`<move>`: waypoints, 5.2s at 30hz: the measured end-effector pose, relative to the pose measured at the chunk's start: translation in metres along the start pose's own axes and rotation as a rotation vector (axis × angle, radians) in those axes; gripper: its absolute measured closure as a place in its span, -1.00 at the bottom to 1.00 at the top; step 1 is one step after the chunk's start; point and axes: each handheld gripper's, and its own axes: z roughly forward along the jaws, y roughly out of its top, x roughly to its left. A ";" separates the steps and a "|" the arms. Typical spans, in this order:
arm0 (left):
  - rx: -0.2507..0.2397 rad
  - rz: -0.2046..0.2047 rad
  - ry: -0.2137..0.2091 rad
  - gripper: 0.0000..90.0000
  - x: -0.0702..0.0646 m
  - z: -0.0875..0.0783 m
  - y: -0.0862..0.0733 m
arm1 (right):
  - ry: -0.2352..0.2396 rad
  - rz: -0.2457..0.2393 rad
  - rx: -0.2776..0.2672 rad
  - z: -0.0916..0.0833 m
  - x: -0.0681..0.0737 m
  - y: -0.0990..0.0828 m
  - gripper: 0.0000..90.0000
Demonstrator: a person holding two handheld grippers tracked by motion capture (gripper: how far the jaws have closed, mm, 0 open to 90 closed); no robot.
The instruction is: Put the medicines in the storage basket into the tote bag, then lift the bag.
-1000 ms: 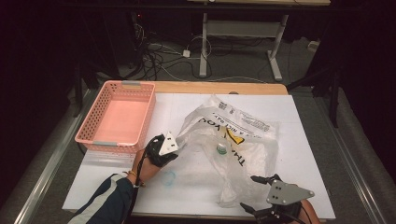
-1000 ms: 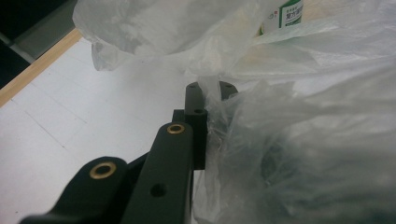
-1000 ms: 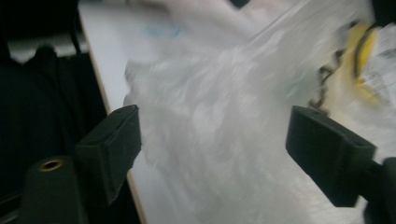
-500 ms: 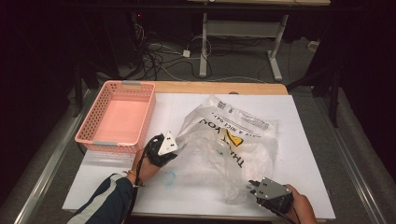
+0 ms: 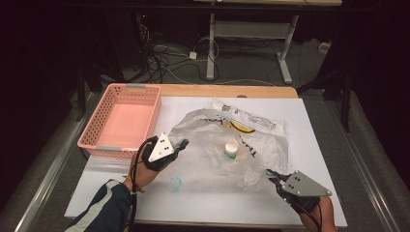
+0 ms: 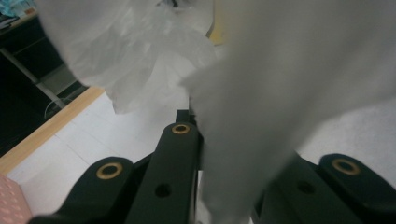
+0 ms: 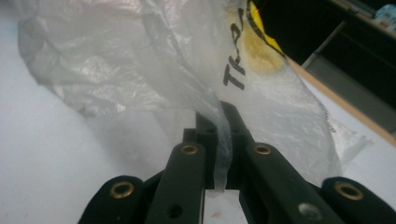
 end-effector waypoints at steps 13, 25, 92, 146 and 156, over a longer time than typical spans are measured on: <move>-0.096 0.039 0.056 0.91 -0.002 -0.033 0.019 | -0.037 -0.015 -0.083 -0.004 -0.009 0.023 1.00; -0.165 0.064 0.069 0.91 -0.009 -0.054 0.037 | -0.072 0.006 -0.160 -0.018 -0.019 0.035 1.00; -0.362 -0.086 0.101 0.91 0.067 0.038 0.149 | -0.168 0.255 -0.318 0.056 -0.132 0.151 1.00; -0.156 -0.154 0.313 0.17 0.087 0.061 0.115 | -0.343 0.330 -0.299 0.051 -0.170 0.117 -0.27; -0.162 -0.138 0.272 -0.10 0.075 0.046 0.101 | -0.306 0.298 -0.274 0.047 -0.150 0.097 -0.34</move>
